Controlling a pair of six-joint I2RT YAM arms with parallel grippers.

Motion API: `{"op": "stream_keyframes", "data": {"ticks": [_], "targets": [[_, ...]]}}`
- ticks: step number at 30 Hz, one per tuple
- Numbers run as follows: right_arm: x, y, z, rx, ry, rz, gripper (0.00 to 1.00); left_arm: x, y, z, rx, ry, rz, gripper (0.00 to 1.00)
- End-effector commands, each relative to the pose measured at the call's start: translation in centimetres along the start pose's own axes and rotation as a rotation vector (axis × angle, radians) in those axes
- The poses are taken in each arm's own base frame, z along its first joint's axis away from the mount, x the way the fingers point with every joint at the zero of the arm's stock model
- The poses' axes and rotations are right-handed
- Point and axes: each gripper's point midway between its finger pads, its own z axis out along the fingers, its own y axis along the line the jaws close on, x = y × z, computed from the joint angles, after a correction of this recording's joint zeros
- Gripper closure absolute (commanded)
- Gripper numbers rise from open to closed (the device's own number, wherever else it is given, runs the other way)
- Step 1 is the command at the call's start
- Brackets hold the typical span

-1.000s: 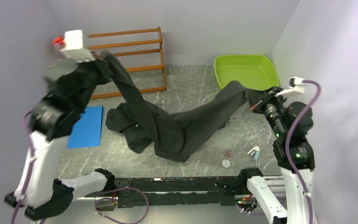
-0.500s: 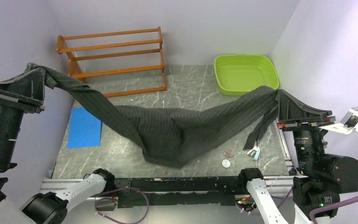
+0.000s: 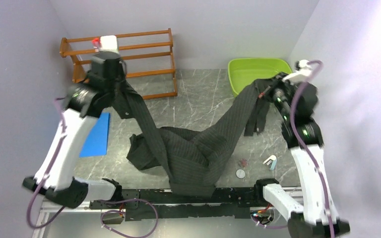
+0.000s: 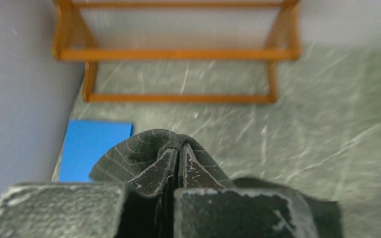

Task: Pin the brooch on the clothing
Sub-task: Flatten out the clothes at the center of the board.

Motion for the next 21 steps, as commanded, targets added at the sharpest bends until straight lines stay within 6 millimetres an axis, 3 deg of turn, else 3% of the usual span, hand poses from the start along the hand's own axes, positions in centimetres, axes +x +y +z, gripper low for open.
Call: {"op": "stream_keyframes", "data": {"ticks": [1,2,3,5,6,8,12,14,17,21], "targets": [[5.5,-2.9,5.4,0.062,0.22,-0.016,0.98,5.2,2.1,5.0,-0.144,0.153,0.025,0.95],[6.7,-3.8,6.2,0.093,0.276,-0.026,0.9,6.4,2.6,6.0,-0.139,0.19,0.014,0.87],[7.8,-4.7,6.9,0.121,0.331,-0.037,0.75,7.5,3.0,6.8,-0.146,0.223,0.008,0.74],[9.6,-5.6,7.6,0.135,0.411,-0.058,0.33,9.3,4.0,7.7,-0.171,0.287,-0.001,0.19],[10.4,-5.9,7.7,0.134,0.435,-0.056,0.21,10.0,4.4,7.8,-0.183,0.312,-0.006,0.07],[11.7,-5.8,7.5,0.099,0.455,-0.049,0.11,10.9,4.6,7.5,-0.179,0.345,-0.014,0.06],[16.3,-6.1,5.8,0.049,0.552,0.017,0.1,13.4,2.4,6.8,-0.027,0.38,-0.057,0.06],[19.7,-6.8,4.4,0.041,0.638,0.069,0.12,14.7,0.8,6.1,0.065,0.416,-0.103,0.06],[24.9,-8.3,1.8,0.064,0.76,0.156,0.17,19.0,-2.2,4.9,0.235,0.557,-0.171,0.06],[30.0,-9.9,-0.9,0.122,0.854,0.277,0.21,23.9,-6.2,2.5,0.419,0.722,-0.278,0.06]]}}
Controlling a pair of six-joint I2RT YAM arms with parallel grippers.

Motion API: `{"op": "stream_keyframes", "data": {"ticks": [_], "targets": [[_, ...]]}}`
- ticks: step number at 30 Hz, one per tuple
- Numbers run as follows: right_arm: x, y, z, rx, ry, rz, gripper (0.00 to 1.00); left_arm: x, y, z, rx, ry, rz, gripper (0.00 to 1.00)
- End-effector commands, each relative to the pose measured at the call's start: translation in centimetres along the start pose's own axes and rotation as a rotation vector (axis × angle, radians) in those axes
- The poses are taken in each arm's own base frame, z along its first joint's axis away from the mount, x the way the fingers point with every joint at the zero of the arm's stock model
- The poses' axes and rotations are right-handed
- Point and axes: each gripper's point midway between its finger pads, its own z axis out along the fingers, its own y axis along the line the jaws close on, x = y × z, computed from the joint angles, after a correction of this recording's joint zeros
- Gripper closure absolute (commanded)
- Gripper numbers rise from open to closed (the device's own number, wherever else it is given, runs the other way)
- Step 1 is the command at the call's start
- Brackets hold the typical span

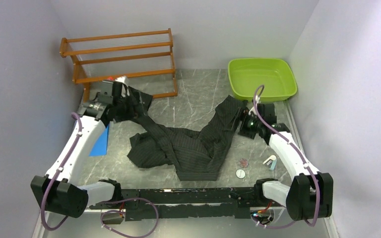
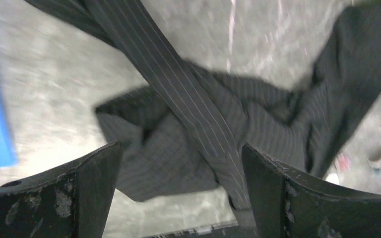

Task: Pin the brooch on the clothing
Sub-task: Flatten out the clothes at the center of the board.

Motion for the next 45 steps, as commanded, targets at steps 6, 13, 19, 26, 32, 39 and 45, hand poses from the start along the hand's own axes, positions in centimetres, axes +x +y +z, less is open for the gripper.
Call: {"op": "stream_keyframes", "data": {"ticks": [6,13,19,26,32,39,45], "targets": [[7.0,-1.8,3.2,-0.082,0.148,0.186,0.31,10.4,-8.0,0.7,0.366,0.328,-0.074,0.08],[6.9,-2.2,4.6,-0.093,0.148,0.175,0.53,14.4,-9.2,2.5,0.403,0.435,-0.117,0.13],[6.2,-2.1,4.9,-0.103,0.126,0.15,0.77,15.5,-9.4,5.5,0.377,0.462,-0.123,0.18],[5.2,-1.0,4.4,-0.148,0.094,0.136,0.95,17.3,-8.7,8.4,0.322,0.511,-0.116,0.26],[3.7,0.2,3.3,-0.169,0.049,0.112,1.0,17.9,-8.3,9.1,0.303,0.52,-0.103,0.57],[1.1,2.5,0.8,-0.214,-0.034,0.067,1.0,17.2,-8.2,8.5,0.301,0.498,-0.058,0.97],[-0.4,4.1,-1.3,-0.247,-0.101,0.036,1.0,15.3,-8.8,6.5,0.305,0.439,-0.032,0.77]]}}
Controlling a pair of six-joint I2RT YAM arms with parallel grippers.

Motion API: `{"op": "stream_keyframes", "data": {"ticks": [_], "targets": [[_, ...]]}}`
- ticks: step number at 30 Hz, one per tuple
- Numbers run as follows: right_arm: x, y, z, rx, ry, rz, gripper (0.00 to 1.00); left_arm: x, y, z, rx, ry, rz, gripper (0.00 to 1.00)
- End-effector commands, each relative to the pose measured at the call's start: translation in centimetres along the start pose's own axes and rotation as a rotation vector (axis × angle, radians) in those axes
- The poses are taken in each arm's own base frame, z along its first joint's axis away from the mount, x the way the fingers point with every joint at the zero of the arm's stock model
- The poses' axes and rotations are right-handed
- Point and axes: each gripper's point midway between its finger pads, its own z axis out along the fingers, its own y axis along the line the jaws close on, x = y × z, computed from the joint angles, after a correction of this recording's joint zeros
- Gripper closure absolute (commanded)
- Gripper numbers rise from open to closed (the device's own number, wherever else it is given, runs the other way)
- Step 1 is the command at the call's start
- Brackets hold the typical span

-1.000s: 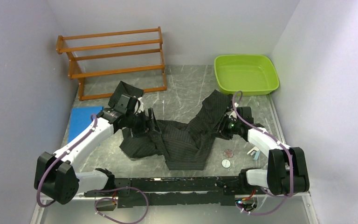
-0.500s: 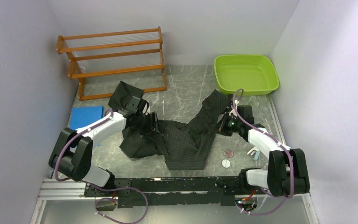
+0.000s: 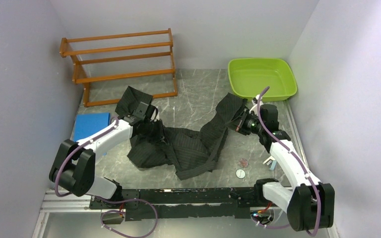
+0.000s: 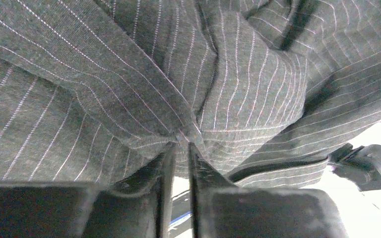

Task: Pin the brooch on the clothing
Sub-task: Flatten out the clothes at the center of the board.

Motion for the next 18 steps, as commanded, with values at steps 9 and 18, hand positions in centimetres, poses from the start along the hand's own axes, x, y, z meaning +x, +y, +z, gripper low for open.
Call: {"op": "stream_keyframes", "data": {"ticks": [9,18], "targets": [[-1.4,2.2,-1.2,-0.061,-0.055,-0.025,1.0,0.8,-1.6,-2.6,-0.275,-0.064,0.186,0.27],[-1.5,2.3,-1.4,-0.058,-0.061,-0.035,1.0,2.1,0.0,0.1,-0.399,-0.009,0.225,0.32]]}}
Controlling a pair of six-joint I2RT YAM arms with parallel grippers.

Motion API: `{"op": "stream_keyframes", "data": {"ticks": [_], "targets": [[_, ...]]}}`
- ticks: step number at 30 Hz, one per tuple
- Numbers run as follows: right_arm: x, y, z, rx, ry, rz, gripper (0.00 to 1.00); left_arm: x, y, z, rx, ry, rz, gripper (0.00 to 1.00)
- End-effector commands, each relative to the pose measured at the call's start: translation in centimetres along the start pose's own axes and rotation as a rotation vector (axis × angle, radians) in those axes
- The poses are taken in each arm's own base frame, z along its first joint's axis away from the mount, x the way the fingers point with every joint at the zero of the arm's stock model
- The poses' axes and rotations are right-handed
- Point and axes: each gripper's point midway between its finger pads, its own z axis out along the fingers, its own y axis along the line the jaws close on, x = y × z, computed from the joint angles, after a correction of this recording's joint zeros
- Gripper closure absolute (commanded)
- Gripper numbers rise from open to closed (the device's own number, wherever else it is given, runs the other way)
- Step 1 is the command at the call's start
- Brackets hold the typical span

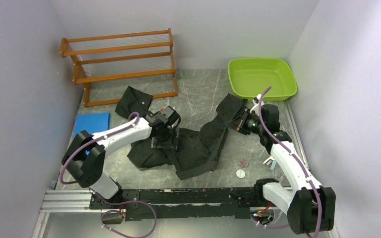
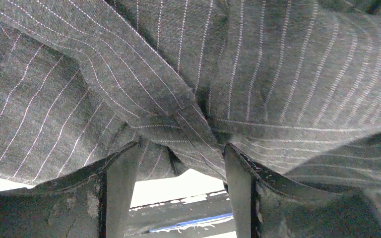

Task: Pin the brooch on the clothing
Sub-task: Flatten out the clothes at the center of the board.

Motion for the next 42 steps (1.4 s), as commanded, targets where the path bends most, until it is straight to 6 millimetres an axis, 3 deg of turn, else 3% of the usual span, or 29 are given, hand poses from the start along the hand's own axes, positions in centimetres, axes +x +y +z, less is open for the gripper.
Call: {"op": "stream_keyframes", "data": {"ticks": [1,3,6,14,18,23,26,31,36,42], "targets": [[-0.9,1.0,-0.4,-0.025,-0.024,-0.019,1.0,-0.4,0.3,0.6,-0.06,-0.015,0.001,0.32],[-0.9,1.2,-0.5,-0.029,-0.023,-0.018,1.0,-0.5,0.2,0.9,-0.061,-0.013,0.004,0.34],[-1.0,1.4,-0.7,-0.031,-0.026,-0.021,1.0,-0.7,0.2,0.9,-0.063,-0.021,0.005,0.46],[-2.1,3.4,-1.6,-0.082,-0.048,-0.031,1.0,-1.7,0.7,-1.4,-0.068,-0.113,-0.008,0.97],[-3.3,5.9,-2.8,-0.15,-0.077,-0.057,1.0,-3.5,1.1,-4.7,-0.066,-0.238,-0.04,0.97],[-6.0,12.3,-6.7,-0.338,-0.187,-0.154,1.0,-7.0,1.6,-12.7,-0.018,-0.509,-0.074,0.97],[-7.9,16.5,-10.5,-0.443,-0.308,-0.236,1.0,-9.1,1.2,-19.4,0.083,-0.722,-0.064,0.97],[-10.1,23.0,-17.8,-0.605,-0.521,-0.34,1.0,-11.1,0.2,-31.1,0.263,-1.02,-0.032,0.97],[-10.6,27.4,-23.6,-0.72,-0.65,-0.412,1.0,-11.0,-1.4,-39.6,0.427,-1.165,0.041,0.97],[-10.4,30.9,-29.8,-0.808,-0.798,-0.498,1.0,-8.9,-4.3,-47.8,0.691,-1.241,0.154,0.97]]}}
